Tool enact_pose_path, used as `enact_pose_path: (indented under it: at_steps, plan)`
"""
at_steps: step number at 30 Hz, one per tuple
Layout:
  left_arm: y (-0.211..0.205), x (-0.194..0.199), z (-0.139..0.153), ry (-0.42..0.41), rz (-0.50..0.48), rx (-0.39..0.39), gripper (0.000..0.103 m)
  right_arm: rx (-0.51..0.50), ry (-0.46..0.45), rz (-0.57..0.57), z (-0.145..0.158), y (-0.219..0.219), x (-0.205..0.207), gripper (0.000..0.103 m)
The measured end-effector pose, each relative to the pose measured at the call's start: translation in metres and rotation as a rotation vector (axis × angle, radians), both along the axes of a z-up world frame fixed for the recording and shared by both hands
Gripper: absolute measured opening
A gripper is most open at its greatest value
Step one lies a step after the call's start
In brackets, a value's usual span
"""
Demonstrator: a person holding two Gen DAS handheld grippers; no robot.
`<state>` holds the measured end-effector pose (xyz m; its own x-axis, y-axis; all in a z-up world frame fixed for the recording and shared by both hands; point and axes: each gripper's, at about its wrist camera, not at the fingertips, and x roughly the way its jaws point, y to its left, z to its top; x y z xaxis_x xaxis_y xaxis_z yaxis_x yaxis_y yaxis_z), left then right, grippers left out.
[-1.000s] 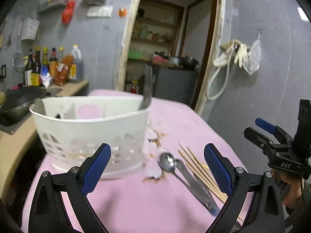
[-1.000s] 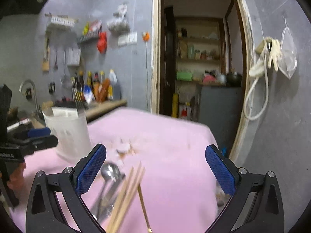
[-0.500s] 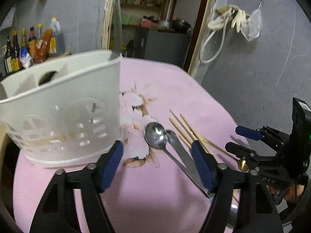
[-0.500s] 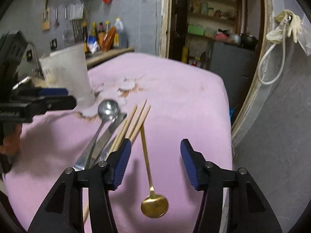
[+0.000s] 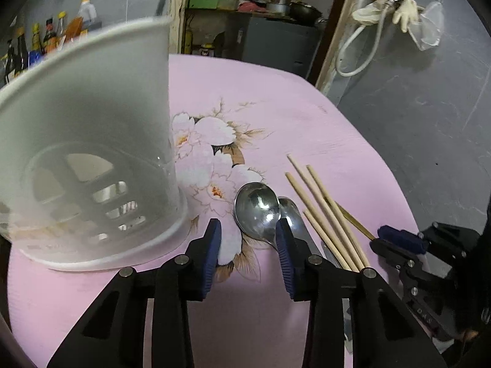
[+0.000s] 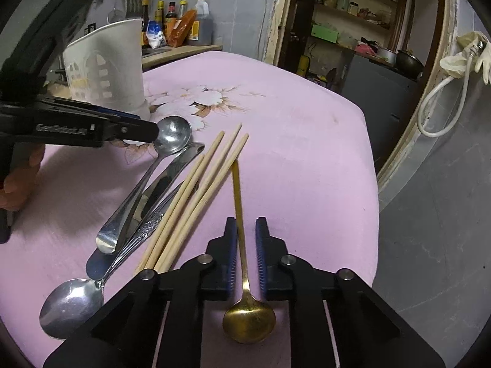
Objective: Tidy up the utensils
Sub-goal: 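Grasp the gold spoon with the right gripper, then carry the gold spoon into the caddy with the right gripper while the left carries a steel spoon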
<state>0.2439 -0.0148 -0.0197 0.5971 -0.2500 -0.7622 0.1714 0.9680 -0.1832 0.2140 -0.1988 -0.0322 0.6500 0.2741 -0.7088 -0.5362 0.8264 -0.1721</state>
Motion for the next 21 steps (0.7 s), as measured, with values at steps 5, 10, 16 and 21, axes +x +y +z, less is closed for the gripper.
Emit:
enact_pose_path:
  at_steps: [5,10,16,21]
  plan:
    - [0.005,0.007,-0.001,0.006,0.026,-0.001,0.025,-0.019,-0.028,-0.01,0.0,0.0,0.005,0.003]
    - [0.008,0.01,-0.003,0.011,0.053,-0.001,0.016,-0.01,-0.058,-0.06,0.005,-0.005,0.017,0.001]
    - [-0.001,0.019,-0.004,0.01,0.045,-0.009,0.01,0.026,-0.016,-0.086,0.011,-0.013,0.043,0.005]
    - [0.001,0.019,-0.004,0.017,0.051,-0.019,0.004,0.017,0.038,-0.065,0.015,-0.004,0.071,0.009]
